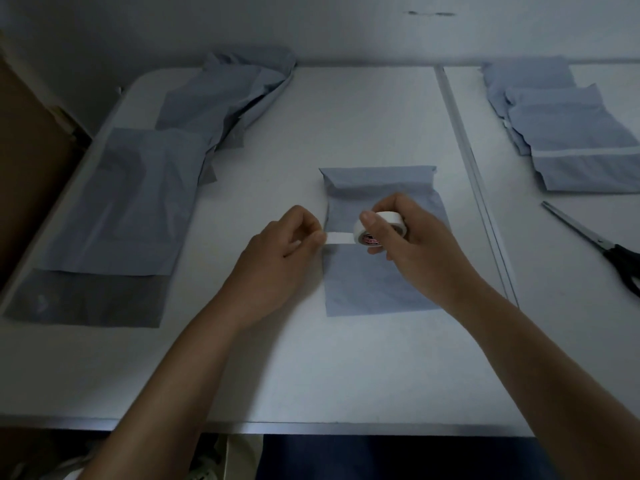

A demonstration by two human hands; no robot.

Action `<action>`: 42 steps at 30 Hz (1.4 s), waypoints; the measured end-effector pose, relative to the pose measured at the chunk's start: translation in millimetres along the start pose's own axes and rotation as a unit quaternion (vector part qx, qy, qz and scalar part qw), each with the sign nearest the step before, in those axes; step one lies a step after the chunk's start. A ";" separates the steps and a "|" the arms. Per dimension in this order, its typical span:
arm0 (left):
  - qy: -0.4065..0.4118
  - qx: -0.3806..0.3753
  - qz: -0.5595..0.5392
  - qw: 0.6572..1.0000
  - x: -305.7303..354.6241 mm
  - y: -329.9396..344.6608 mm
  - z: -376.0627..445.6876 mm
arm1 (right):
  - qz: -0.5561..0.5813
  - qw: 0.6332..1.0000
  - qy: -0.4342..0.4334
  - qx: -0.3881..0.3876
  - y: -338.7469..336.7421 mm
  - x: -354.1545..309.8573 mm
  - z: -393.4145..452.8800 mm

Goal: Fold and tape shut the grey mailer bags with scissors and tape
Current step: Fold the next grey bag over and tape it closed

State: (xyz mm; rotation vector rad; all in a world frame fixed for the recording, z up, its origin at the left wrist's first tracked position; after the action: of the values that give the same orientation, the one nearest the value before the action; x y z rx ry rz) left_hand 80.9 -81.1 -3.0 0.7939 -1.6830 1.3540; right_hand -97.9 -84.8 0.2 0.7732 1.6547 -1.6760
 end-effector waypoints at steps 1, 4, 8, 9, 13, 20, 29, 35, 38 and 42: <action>-0.002 0.016 -0.006 1.000 0.3 -1.7 -0.6 | -0.006 1.000 -0.004 0.007 -1.2 -0.3 -1.1; -0.031 0.040 -0.028 0.998 -2.5 -2.2 0.9 | -0.010 0.999 -0.007 0.039 -5.8 0.6 -4.0; -0.083 0.033 -0.039 0.995 -10.2 3.7 5.2 | -0.058 0.996 -0.019 0.063 -4.9 2.4 -5.5; -0.093 0.032 -0.038 0.994 -11.2 4.7 5.6 | -0.067 0.995 -0.019 0.067 -4.2 3.6 -5.3; -0.111 0.026 -0.022 0.993 -12.5 6.5 5.8 | -0.059 0.996 -0.007 0.073 1.9 10.6 -3.8; -0.126 0.038 -0.005 0.991 -17.9 3.7 8.2 | -0.079 0.991 -0.045 0.095 10.7 16.8 -8.7; -0.128 0.049 0.035 0.990 -16.1 2.0 8.5 | -0.096 0.988 -0.069 0.103 11.4 14.3 -9.7; -0.126 0.053 0.038 0.990 -16.6 1.2 6.9 | -0.096 0.987 -0.076 0.100 12.7 14.4 -9.6; -0.120 0.055 0.052 0.990 -15.7 2.1 7.0 | -0.097 0.986 -0.080 0.109 12.4 14.0 -9.6; -0.112 0.056 0.078 0.989 -15.2 4.5 7.6 | -0.096 0.987 -0.080 0.105 13.6 13.9 -10.3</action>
State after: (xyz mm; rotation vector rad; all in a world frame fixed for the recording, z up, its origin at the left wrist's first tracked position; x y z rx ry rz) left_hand 82.6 -87.9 -19.1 0.9249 -1.8889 1.5231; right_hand -96.1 -75.0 -19.4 0.5725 1.4964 -2.0163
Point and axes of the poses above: each hand's wrist, its own z-axis towards the middle knuckle, its own y-axis out of the palm, x = y × z, the point moved 7 cm from there along z, towards the middle knuckle, and after that the axes turned 12 degrees about -z, right-handed, at the moved point
